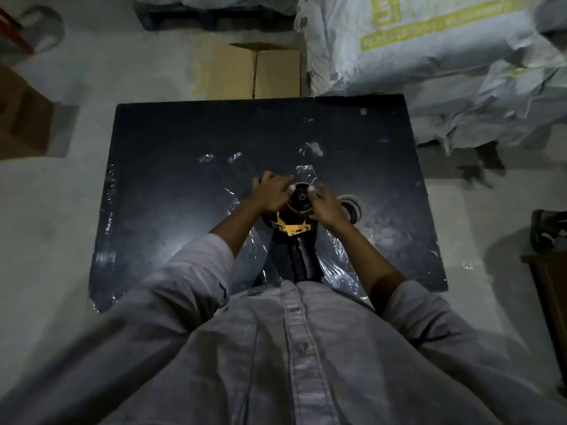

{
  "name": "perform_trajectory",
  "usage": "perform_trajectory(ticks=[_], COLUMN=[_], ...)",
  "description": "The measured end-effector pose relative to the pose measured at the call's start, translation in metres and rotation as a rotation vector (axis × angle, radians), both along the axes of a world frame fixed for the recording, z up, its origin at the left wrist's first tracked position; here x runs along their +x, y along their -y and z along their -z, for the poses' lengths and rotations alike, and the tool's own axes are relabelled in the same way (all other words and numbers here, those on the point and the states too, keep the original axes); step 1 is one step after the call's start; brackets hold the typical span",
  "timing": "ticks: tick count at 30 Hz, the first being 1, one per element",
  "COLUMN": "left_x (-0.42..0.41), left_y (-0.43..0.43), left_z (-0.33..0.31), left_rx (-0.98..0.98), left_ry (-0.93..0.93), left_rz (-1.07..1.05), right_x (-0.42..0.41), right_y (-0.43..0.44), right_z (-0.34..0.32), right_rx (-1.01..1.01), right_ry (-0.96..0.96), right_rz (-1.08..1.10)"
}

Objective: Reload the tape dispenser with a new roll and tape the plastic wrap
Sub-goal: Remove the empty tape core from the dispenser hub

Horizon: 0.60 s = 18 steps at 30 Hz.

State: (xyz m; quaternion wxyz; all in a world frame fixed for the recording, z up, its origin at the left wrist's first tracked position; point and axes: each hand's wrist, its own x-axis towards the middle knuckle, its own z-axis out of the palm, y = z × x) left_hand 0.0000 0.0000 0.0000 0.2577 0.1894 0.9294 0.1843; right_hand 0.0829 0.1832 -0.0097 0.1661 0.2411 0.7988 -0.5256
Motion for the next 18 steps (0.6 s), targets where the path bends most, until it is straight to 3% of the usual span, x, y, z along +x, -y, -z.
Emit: perform_trajectory(ticks=[3,7,18], left_x=[-0.004,-0.002,0.007], left_y=[-0.002,0.002,0.022], left_z=[0.002,0.004,0.020], left_rx=[-0.017,0.106,0.153], left_ry=[0.143,0.315,0.348], left_rz=[0.007,-0.096,-0.082], right_x=[-0.002,0.004,0.021], right_y=[-0.003,-0.003,-0.005], right_z=[0.007,-0.004,0.005], right_rx=[-0.179,-0.221,-0.049], right_ry=[0.071,0.060,-0.037], right_rz=[0.072,0.114,-0.035])
